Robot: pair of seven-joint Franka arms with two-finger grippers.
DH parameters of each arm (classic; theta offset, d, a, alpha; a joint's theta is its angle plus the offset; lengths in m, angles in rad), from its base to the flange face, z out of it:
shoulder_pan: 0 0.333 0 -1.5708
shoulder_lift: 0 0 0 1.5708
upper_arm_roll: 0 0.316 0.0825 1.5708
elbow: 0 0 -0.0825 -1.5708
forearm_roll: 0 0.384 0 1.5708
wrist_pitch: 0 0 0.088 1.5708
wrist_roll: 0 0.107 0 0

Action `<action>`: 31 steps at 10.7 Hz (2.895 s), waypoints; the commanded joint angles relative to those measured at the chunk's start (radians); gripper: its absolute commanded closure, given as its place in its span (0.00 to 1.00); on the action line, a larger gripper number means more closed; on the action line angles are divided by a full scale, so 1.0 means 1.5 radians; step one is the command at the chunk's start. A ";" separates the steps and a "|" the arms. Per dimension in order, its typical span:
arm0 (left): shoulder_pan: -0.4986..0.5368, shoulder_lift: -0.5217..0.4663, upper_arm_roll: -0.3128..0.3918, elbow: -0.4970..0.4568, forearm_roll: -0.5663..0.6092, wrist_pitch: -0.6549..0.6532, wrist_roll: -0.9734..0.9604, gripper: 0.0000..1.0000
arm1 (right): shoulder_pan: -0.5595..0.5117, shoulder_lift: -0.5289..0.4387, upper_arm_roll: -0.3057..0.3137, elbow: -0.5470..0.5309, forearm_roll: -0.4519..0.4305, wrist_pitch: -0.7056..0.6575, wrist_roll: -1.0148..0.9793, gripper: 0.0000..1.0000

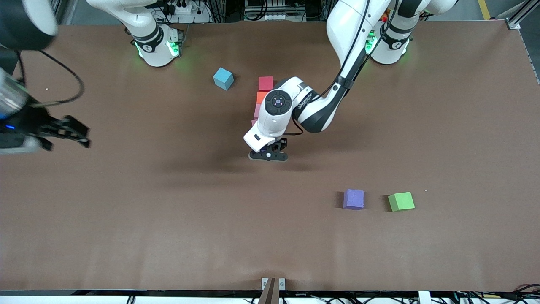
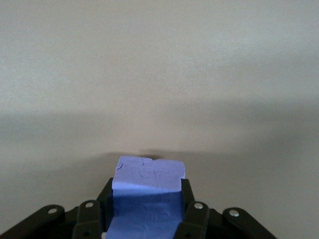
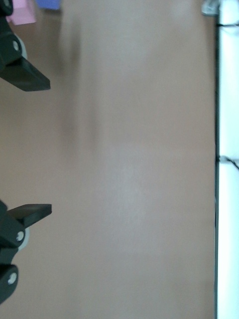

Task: Arrange blocks into number 1

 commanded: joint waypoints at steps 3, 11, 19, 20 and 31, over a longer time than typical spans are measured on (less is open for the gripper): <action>-0.024 0.025 0.012 0.018 -0.020 0.021 0.000 1.00 | -0.029 -0.023 -0.008 0.026 0.013 -0.135 0.031 0.00; -0.046 0.038 0.013 0.016 -0.040 0.024 -0.041 1.00 | -0.035 -0.037 -0.036 0.023 -0.010 -0.240 -0.066 0.00; -0.045 -0.017 0.041 0.012 -0.031 -0.039 -0.044 0.00 | -0.036 -0.031 -0.049 0.021 -0.027 -0.247 -0.122 0.00; -0.038 -0.051 0.059 0.011 -0.029 -0.064 -0.035 0.00 | -0.036 -0.031 -0.049 0.021 -0.027 -0.247 -0.122 0.00; 0.355 -0.405 -0.047 -0.015 0.076 -0.483 0.267 0.00 | -0.036 -0.028 -0.048 0.021 -0.020 -0.243 -0.120 0.00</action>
